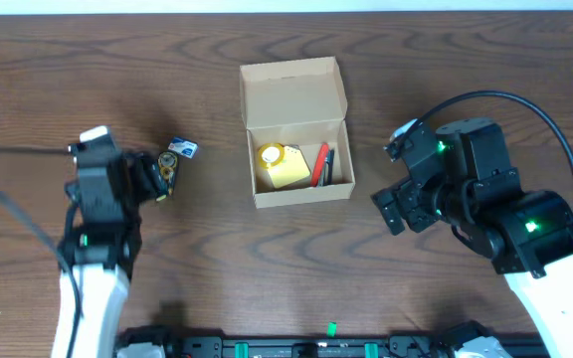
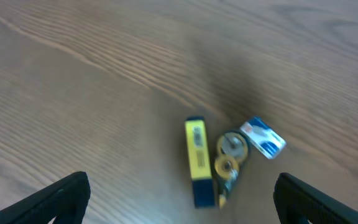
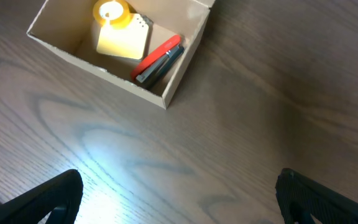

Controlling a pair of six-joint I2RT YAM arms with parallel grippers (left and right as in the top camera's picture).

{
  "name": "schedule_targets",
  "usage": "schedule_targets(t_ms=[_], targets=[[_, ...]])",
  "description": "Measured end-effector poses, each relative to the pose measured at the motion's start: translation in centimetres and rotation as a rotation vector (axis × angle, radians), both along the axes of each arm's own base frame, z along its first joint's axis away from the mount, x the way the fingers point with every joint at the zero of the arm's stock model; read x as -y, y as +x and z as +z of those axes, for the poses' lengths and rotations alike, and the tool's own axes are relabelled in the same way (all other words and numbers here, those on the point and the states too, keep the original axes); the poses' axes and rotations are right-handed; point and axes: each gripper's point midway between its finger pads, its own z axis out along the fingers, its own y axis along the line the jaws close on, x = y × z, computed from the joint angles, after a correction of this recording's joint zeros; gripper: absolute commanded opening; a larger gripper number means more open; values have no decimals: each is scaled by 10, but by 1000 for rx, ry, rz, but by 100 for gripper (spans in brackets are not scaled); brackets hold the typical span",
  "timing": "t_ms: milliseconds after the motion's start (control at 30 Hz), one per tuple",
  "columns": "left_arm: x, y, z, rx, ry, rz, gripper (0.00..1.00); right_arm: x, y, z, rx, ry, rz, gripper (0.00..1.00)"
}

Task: Pack container
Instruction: 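Reach the left gripper to the yellow highlighter on the table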

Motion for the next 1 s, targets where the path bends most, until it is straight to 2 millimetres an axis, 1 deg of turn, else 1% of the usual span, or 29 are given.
schedule_targets(t_ms=[167, 233, 300, 467, 600, 833, 1000], targets=[[-17, 32, -7, -59, 11, 60, 95, 0, 0, 0, 0, 0, 0, 99], [-20, 42, -10, -60, 2, 63, 95, 0, 0, 0, 0, 0, 0, 99], [-17, 47, -20, -81, -20, 48, 96, 0, 0, 0, 0, 0, 0, 99], [-12, 53, -38, -119, -47, 25, 95, 0, 0, 0, 0, 0, 0, 99], [-11, 55, -49, -141, -64, 30, 95, 0, 0, 0, 0, 0, 0, 99], [-17, 53, -84, -194, -166, 156, 96, 0, 0, 0, 0, 0, 0, 99], [-18, 52, -97, -206, -219, 225, 95, 0, 0, 0, 0, 0, 0, 99]])
